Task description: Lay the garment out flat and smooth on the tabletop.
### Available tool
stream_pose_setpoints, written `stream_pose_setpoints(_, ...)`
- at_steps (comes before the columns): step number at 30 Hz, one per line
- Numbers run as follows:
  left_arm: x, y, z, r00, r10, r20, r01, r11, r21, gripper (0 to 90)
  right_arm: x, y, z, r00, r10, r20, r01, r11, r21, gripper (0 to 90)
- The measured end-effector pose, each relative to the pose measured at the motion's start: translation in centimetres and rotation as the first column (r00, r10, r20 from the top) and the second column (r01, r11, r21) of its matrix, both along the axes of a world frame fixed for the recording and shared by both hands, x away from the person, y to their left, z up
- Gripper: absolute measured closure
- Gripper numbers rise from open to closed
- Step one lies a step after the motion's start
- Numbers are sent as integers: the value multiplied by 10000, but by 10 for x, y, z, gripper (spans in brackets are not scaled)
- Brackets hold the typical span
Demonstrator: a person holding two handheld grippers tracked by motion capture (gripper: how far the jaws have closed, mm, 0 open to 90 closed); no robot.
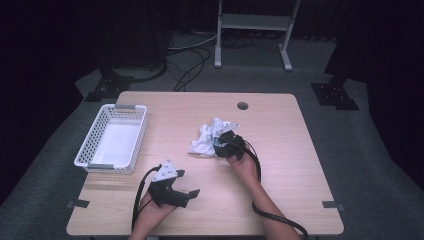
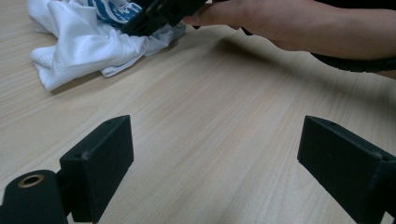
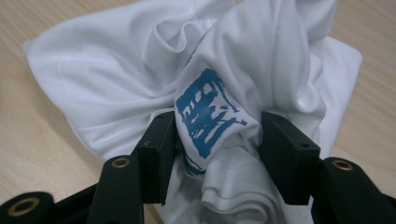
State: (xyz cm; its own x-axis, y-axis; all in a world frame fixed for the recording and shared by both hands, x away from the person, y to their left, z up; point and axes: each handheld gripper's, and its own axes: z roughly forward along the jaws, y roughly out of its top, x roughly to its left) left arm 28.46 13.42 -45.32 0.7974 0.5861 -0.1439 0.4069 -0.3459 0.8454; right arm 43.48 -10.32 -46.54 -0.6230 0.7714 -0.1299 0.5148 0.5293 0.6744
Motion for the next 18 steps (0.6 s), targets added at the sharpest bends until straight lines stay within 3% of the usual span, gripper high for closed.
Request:
stream_pose_setpoints(3,0,1,0,10000,34,5,-34,10000,-21,105,-5,3,-2,9994,152,302,-140,9992,-366,473)
stream_pose_setpoints(11,1,2,0,9999,108,14,-108,9999,-66,105,-12,-2,-4,9980,408,475,-394,9988,-290,480)
stream_pose_setpoints(18,1,5,1,9998,197,25,-197,9998,-75,105,-29,-8,-4,9975,514,475,-502,9984,-248,476)
